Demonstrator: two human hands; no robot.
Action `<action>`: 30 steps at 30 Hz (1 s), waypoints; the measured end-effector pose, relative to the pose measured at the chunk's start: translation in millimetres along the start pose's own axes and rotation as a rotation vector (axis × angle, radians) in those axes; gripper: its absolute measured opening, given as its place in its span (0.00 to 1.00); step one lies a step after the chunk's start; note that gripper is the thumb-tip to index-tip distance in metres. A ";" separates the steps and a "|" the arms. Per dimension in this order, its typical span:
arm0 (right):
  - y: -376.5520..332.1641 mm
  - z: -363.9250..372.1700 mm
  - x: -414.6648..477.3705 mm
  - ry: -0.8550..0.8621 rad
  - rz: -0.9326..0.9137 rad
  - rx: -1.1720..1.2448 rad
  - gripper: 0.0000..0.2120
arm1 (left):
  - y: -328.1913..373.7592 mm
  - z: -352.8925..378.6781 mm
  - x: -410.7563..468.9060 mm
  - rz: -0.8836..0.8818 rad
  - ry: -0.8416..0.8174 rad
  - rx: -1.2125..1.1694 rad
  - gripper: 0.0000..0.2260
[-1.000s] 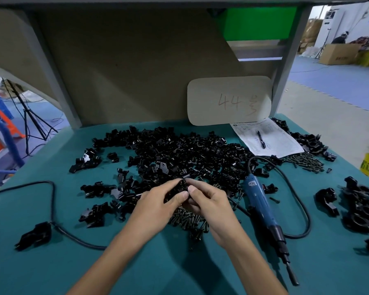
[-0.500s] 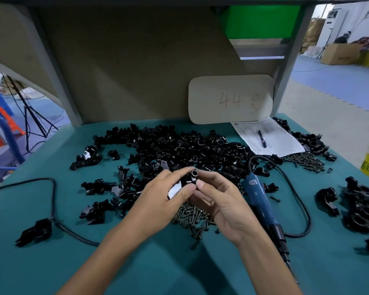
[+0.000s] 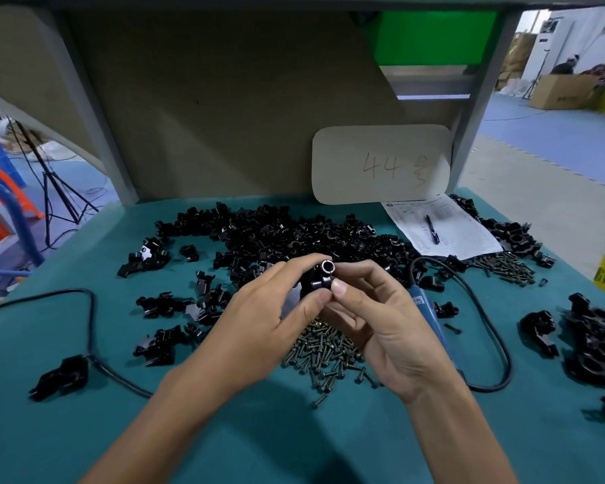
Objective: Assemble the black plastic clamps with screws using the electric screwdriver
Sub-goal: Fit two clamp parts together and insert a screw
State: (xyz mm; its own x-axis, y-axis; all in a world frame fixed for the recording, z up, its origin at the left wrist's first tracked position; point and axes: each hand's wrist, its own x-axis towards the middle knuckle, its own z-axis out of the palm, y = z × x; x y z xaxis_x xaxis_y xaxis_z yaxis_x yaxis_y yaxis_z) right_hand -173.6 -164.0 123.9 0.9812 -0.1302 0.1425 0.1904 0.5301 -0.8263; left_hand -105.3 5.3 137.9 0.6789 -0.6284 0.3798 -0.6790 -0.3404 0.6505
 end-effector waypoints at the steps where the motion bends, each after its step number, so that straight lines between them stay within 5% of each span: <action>1: -0.6 0.6 -0.1 0.002 -0.001 -0.006 0.10 | 0.9 -0.3 -0.3 0.002 -0.003 -0.003 0.19; 30: 24.8 -23.8 3.5 0.101 0.120 0.006 0.13 | -28.9 29.0 -8.1 -0.083 -0.033 -0.067 0.21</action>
State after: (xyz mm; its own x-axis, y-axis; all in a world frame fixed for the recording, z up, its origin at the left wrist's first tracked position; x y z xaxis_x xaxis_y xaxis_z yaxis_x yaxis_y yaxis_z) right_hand -166.1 -171.3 90.9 0.9887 -0.1490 -0.0130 0.0723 0.5521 -0.8306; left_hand -99.2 0.0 97.0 0.7217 -0.6228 0.3020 -0.5999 -0.3452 0.7217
